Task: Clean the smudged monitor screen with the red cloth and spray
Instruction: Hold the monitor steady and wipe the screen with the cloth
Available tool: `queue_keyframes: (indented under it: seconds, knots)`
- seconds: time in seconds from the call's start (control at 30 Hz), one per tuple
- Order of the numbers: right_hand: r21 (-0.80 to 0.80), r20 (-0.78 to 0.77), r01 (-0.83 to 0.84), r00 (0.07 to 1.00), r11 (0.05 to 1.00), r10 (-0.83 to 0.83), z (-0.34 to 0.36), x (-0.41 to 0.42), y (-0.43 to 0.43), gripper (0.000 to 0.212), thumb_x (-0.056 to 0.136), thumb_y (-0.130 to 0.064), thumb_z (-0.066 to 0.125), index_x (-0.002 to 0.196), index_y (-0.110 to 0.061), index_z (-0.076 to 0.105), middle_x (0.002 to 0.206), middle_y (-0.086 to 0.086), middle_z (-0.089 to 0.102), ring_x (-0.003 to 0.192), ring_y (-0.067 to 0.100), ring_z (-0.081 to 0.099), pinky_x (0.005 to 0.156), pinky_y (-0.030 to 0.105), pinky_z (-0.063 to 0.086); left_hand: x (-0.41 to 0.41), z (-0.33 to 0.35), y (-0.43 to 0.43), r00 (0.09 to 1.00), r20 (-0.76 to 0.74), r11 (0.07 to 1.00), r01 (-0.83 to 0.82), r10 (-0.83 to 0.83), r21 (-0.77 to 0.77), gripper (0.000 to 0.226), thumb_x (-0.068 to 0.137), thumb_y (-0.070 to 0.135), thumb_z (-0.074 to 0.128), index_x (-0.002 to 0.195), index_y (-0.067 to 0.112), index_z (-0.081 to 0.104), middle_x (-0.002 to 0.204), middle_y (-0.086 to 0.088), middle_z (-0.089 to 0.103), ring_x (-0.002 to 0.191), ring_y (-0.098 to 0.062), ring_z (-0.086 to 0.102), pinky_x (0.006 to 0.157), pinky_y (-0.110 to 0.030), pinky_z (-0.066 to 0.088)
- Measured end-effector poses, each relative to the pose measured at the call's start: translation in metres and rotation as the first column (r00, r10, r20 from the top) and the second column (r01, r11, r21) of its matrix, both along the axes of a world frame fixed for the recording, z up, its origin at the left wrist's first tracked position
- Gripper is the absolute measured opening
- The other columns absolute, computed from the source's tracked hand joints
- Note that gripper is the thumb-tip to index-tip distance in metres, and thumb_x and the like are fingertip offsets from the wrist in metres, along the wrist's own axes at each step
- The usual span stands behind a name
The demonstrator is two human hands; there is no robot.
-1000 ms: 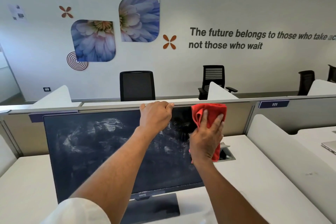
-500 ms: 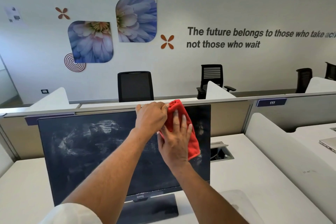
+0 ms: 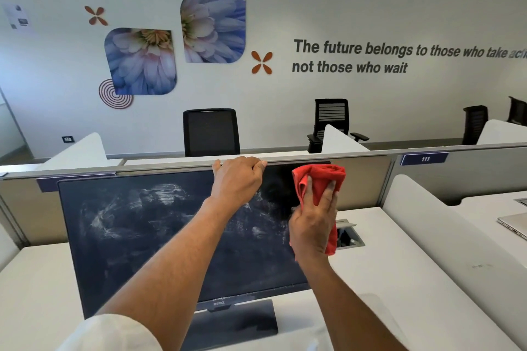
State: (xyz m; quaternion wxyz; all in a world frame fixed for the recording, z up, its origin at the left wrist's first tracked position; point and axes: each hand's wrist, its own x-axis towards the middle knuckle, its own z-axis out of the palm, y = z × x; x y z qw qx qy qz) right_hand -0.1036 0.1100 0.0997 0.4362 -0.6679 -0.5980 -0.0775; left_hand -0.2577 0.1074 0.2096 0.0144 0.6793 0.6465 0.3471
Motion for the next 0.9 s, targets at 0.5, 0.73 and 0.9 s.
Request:
queue_keyframes:
  seconds: [0.5,0.73,0.9]
  knots:
    - [-0.128,0.324,-0.11,0.935,0.986,0.147,-0.061,-0.032,-0.039,0.097,0.069,-0.011,0.077,0.151,-0.028,0.029,0.155,0.023,0.031,0.136,0.051,0.037,0.1,0.067,0.04,0.0,0.0,0.0,1.0,-0.012,1.0,0.012,-0.012,0.004,0.044,0.099,0.04,0.033,0.062,0.023,0.048,0.064,0.008,0.055,0.07,-0.016,0.052,0.103,-0.059,0.028]
    - [-0.175,-0.024,0.093,0.995,0.98,-0.098,-0.03,-0.005,-0.012,0.086,0.08,-0.001,0.064,0.154,-0.016,0.024,0.16,0.025,0.013,0.141,0.052,0.025,0.104,0.067,0.036,-0.002,0.001,-0.002,0.999,-0.011,0.999,0.037,-0.037,-0.002,0.043,0.1,0.04,0.032,0.061,0.025,0.045,0.064,0.01,0.052,0.074,-0.018,0.054,0.105,-0.062,0.025]
    - [-0.157,-0.061,0.046,0.997,0.986,-0.056,-0.018,-0.025,-0.009,0.087,0.086,-0.001,0.057,0.155,-0.022,0.009,0.161,0.023,0.007,0.145,0.05,0.016,0.109,0.067,0.029,-0.004,0.001,-0.001,0.999,-0.017,0.999,0.046,-0.047,-0.023,0.039,0.099,0.042,0.033,0.066,0.032,0.051,0.07,0.011,0.055,0.08,-0.02,0.056,0.106,-0.061,0.024]
